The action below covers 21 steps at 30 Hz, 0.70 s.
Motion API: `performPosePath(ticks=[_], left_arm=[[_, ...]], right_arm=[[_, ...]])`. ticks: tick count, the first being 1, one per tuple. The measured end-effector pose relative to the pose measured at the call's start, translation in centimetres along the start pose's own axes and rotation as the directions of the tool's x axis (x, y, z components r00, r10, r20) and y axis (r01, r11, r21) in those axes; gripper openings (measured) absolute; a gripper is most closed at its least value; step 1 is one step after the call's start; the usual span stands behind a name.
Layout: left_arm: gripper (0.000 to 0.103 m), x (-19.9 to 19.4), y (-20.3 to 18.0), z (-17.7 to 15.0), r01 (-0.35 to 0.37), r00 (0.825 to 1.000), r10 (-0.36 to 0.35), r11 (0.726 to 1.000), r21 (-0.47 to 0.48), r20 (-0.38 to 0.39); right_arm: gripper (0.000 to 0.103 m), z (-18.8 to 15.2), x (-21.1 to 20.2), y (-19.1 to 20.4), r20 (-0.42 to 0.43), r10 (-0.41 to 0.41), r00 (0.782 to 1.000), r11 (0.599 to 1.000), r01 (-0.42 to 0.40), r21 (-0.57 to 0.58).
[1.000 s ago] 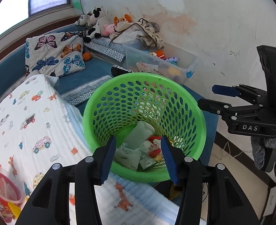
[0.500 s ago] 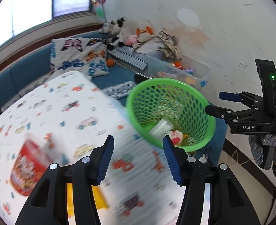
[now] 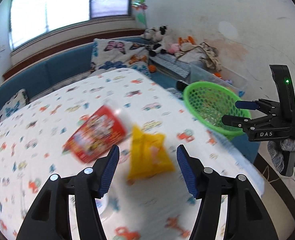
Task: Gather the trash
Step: 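Move both tools back from the basket toward the table, then reach the left tool to the white yogurt tub while the right tool approaches the yellow wrapper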
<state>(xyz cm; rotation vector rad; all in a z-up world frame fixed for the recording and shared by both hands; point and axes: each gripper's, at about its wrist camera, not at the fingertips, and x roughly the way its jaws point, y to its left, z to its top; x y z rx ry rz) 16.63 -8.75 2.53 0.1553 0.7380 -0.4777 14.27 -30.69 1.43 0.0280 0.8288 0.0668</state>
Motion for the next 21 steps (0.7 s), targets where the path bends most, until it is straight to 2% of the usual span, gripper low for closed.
performPosePath(ticks=[10, 16, 21], left_arm=[[0.059, -3.1, 6.3, -5.0, -0.085, 0.996, 0.085, 0.988, -0.128, -0.011], [0.061, -4.0, 8.6, -6.9, -0.097, 0.995, 0.098, 0.978, -0.184, -0.008], [0.061, -4.3, 9.5, -8.0, -0.096, 0.995, 0.096, 0.977, -0.188, -0.009]], right_arm=[[0.09, 0.3, 3.1, 7.0, -0.054, 0.119, 0.991, 0.991, -0.122, -0.057], [0.092, 0.8, 4.6, 9.8, -0.095, 0.189, 0.977, 0.982, -0.19, 0.003], [0.097, 1.6, 5.8, 11.9, -0.117, 0.186, 0.975, 0.982, -0.181, 0.052]])
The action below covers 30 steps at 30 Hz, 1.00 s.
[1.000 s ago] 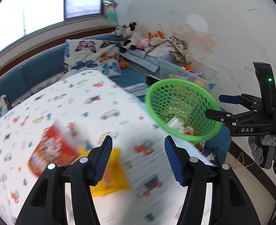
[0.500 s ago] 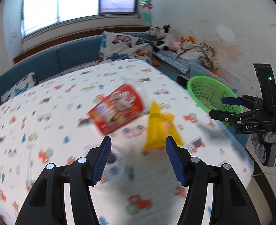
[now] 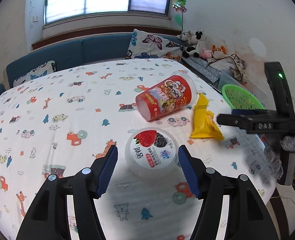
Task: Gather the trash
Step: 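Reach the left tool to the white yogurt tub while the right tool approaches the yellow wrapper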
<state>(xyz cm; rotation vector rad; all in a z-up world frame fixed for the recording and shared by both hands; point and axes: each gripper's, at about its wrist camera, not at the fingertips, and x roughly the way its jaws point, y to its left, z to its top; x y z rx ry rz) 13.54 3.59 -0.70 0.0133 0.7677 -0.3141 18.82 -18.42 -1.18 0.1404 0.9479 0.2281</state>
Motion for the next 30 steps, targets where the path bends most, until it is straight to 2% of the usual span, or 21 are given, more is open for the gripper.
performPosePath(ticks=[8, 13, 16, 20, 23, 25, 30], left_arm=[[0.065, 0.1, 0.9, -0.8, 0.014, 1.0, -0.014, 1.0, 0.012, -0.013], [0.073, 0.6, 0.7, -0.9, 0.017, 0.999, -0.016, 0.999, 0.035, -0.032], [0.078, 1.3, 0.1, -0.7, 0.024, 0.999, -0.021, 0.998, 0.062, -0.049], [0.081, 2.4, -0.6, -0.5, 0.03, 0.997, -0.023, 0.994, 0.101, -0.07], [0.082, 3.6, -1.0, -0.2, 0.04, 0.995, -0.029, 0.992, 0.118, -0.094], [0.084, 4.2, -1.1, 0.0, 0.037, 0.994, -0.024, 0.991, 0.129, -0.104], [0.087, 6.0, -1.4, 0.4, 0.024, 0.99, -0.001, 0.986, 0.165, -0.138]], right_arm=[[0.098, 1.3, 3.2, -0.2, -0.041, -0.087, 0.995, 0.99, 0.091, 0.106], [0.098, 1.3, 5.0, -0.9, -0.087, -0.104, 0.991, 0.981, 0.117, 0.154], [0.098, 1.1, 5.8, -1.1, -0.126, -0.1, 0.987, 0.981, 0.119, 0.155], [0.097, 0.7, 6.1, -0.3, -0.14, -0.131, 0.981, 0.986, 0.143, 0.082], [0.089, 0.6, 5.9, -0.2, -0.146, -0.133, 0.98, 0.988, 0.142, 0.052], [0.079, 0.4, 5.6, -0.3, -0.146, -0.123, 0.982, 0.99, 0.132, 0.051], [0.068, 0.1, 4.6, -0.9, -0.141, -0.084, 0.986, 0.994, 0.094, 0.063]])
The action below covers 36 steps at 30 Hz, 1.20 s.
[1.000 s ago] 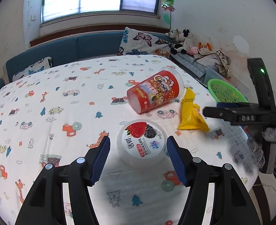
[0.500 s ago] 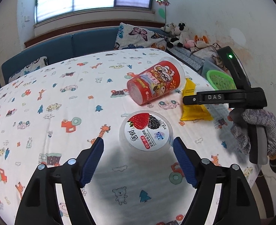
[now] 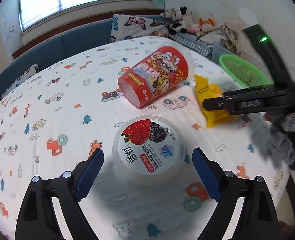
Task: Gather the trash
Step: 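Reach the left tool to the white yogurt tub while the right tool approaches the yellow wrapper, then close the right tool on the yellow wrapper while the left tool grasps the white yogurt tub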
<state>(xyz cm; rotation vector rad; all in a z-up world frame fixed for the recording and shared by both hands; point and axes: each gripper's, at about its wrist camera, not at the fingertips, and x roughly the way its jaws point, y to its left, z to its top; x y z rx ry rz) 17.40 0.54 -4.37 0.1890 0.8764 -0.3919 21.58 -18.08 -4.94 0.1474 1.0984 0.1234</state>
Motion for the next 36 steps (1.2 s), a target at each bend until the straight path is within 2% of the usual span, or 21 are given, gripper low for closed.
performPosePath(ticks=[8, 14, 17, 19, 21, 27, 33, 36], left_arm=[[0.092, 1.4, 0.3, 0.6, -0.009, 0.999, 0.01, 1.0, 0.022, -0.034], [0.093, 2.1, 0.1, 0.6, -0.008, 0.999, 0.01, 0.999, 0.039, -0.049], [0.093, 2.3, 0.1, 0.7, 0.003, 0.999, -0.002, 0.999, 0.033, -0.051], [0.093, 2.4, 0.1, 0.8, 0.011, 0.999, -0.01, 1.0, 0.029, -0.054], [0.093, 2.7, 0.1, 0.8, 0.018, 0.998, -0.016, 0.999, 0.03, -0.059], [0.093, 3.3, -0.1, 0.7, 0.026, 0.997, -0.024, 0.999, 0.033, -0.069], [0.093, 3.4, -0.2, 0.6, 0.025, 0.998, -0.023, 0.999, 0.024, -0.056], [0.09, 3.6, -0.3, 0.5, 0.022, 0.998, -0.021, 1.0, 0.019, -0.054]], right_arm=[[0.061, -0.6, -1.3, -0.7, 0.024, 0.005, 1.0, 1.0, -0.004, -0.021], [0.061, -0.9, -1.3, -1.3, 0.021, 0.025, 0.999, 1.0, -0.024, -0.01], [0.066, -1.1, -1.2, -1.4, 0.018, 0.042, 0.999, 0.999, -0.042, 0.003], [0.075, -1.2, -1.0, -1.4, 0.016, 0.044, 0.999, 0.999, -0.044, 0.006], [0.08, -1.3, -1.0, -1.1, 0.017, 0.044, 0.999, 0.999, -0.044, 0.006], [0.091, -1.5, -0.5, -0.2, 0.011, 0.0, 1.0, 1.0, 0.0, -0.016], [0.093, -2.3, -0.4, 0.2, 0.021, -0.051, 0.998, 0.997, 0.052, -0.054], [0.089, -2.8, -0.3, 0.6, 0.033, -0.08, 0.996, 0.994, 0.083, -0.077]])
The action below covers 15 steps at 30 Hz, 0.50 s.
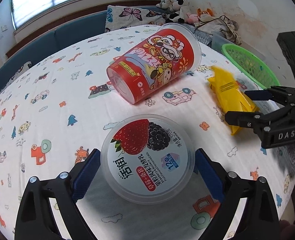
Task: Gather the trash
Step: 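Close the right tool on the yellow wrapper while the left tool grasps the white yogurt tub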
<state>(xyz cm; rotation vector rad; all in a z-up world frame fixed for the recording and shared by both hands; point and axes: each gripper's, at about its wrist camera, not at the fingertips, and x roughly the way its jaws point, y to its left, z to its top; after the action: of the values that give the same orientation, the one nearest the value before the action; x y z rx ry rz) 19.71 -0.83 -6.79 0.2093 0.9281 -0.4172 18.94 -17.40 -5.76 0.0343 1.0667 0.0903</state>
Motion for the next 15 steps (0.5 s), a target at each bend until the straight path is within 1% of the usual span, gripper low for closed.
performPosePath(ticks=[3, 4, 7, 15], left_arm=[[0.09, -0.1, -0.2, -0.1, -0.007, 1.0, 0.007, 1.0, 0.002, 0.01], [0.089, -0.1, -0.2, -0.2, -0.008, 1.0, 0.008, 1.0, -0.001, 0.013], [0.089, -0.3, -0.4, -0.2, -0.007, 1.0, 0.007, 1.0, -0.005, 0.021], [0.089, -2.5, -0.9, -0.3, -0.004, 0.998, 0.005, 1.0, -0.015, 0.067]], right_arm=[[0.077, -0.2, -0.3, 0.2, 0.011, -0.001, 1.0, 1.0, 0.001, -0.021], [0.075, -0.2, -0.4, 0.2, 0.012, 0.007, 1.0, 1.0, -0.006, -0.024], [0.072, -0.3, -0.6, 0.2, 0.013, 0.018, 1.0, 0.999, -0.018, -0.026], [0.071, -0.3, -2.7, -1.0, 0.054, 0.042, 0.998, 0.999, -0.04, -0.024]])
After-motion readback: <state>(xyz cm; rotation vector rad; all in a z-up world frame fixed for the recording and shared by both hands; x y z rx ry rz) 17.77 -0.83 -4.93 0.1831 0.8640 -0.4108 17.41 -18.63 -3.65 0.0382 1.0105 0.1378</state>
